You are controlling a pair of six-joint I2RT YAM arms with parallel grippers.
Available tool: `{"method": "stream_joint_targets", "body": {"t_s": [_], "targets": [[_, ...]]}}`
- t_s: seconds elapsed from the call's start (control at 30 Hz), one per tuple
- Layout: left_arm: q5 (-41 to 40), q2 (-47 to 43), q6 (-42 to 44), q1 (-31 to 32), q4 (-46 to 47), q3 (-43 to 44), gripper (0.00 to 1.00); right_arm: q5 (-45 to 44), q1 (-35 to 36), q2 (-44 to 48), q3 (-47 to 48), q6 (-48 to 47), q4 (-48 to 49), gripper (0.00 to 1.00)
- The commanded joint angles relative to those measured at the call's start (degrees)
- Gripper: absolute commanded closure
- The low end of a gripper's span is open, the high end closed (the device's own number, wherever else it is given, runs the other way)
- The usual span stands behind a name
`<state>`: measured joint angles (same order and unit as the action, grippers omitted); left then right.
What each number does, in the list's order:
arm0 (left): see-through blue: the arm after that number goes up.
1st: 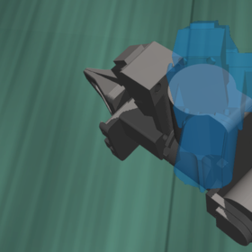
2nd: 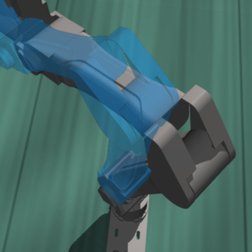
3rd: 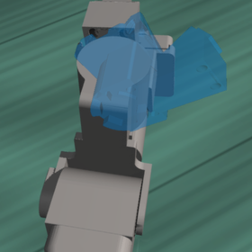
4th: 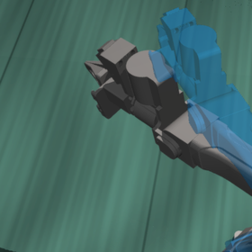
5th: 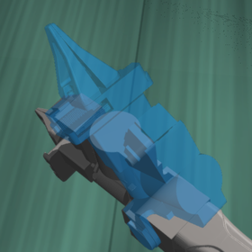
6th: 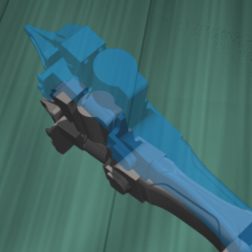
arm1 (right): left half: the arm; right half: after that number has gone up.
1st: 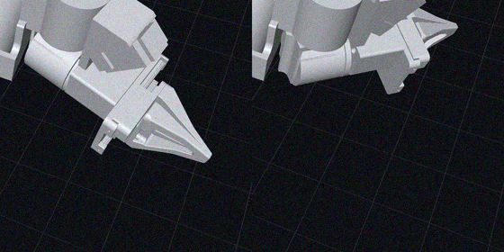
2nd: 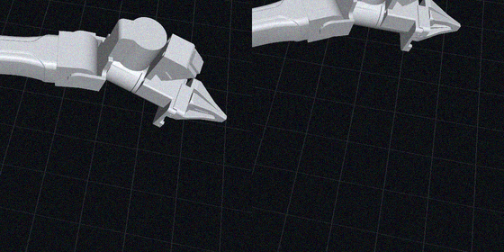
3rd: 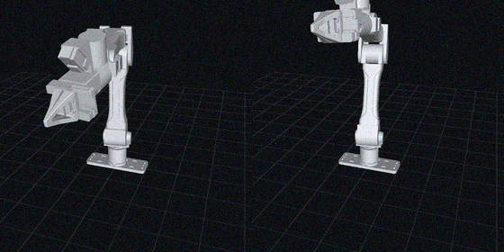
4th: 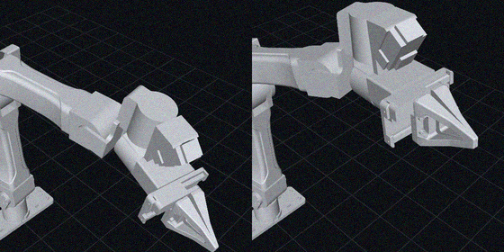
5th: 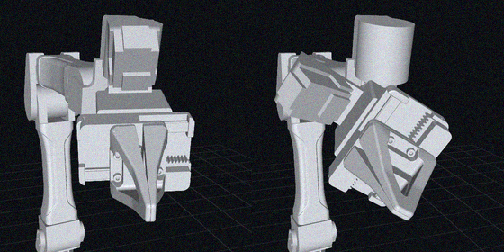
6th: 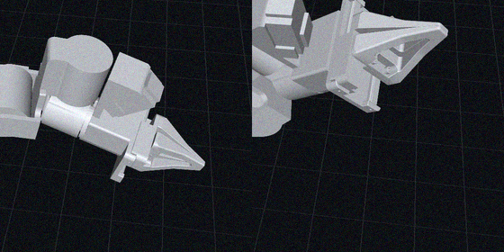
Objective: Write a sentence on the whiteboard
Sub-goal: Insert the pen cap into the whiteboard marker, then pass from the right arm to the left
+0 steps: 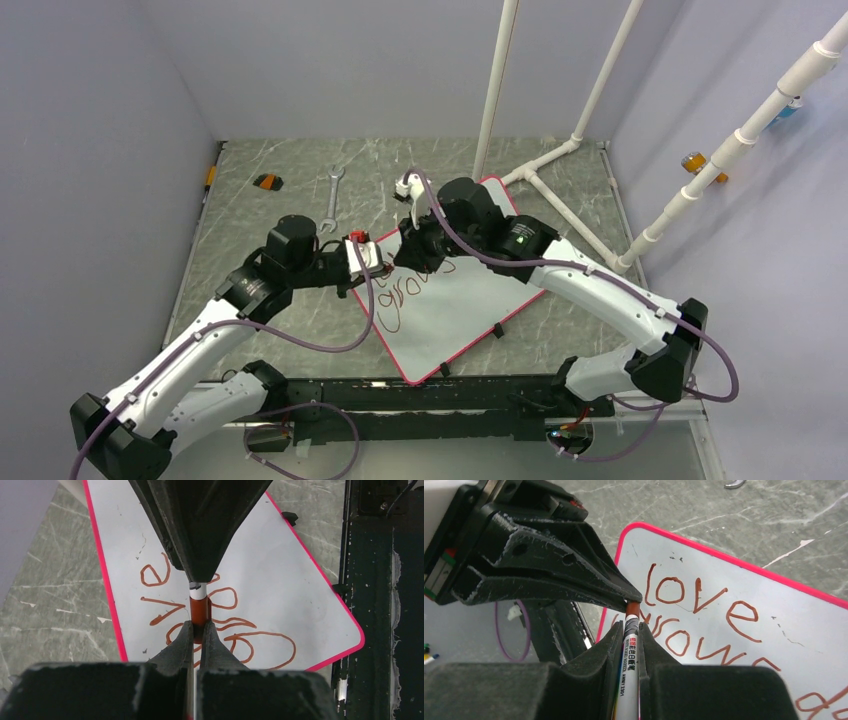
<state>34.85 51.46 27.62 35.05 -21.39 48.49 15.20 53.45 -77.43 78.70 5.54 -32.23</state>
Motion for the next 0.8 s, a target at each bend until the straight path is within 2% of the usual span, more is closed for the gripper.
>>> {"method": "stream_joint_targets", "body": {"t_s": [0.0,0.27,0.7,0.77], "targets": [[6.4,-3.6,-1.9,0.9,14.2,1.5,1.0,-2.5,1.5,-3.8,-1.5,9.3,5.8,1.0],[5.8,-5.5,-3.9,-0.5,17.3,0.2,1.0,-8.3,4.4,-7.4,0.5,16.3,5.5,1.0],[7.5,-5.0,-4.5,-1.6,16.9,0.8,1.0,-14.4,4.7,-4.3,1.6,14.8,1.9,1.0],[8.0,-4.8,-4.3,-1.6,16.5,0.9,0.95,-15.0,4.6,-3.5,2.1,14.1,0.9,1.0]]}}
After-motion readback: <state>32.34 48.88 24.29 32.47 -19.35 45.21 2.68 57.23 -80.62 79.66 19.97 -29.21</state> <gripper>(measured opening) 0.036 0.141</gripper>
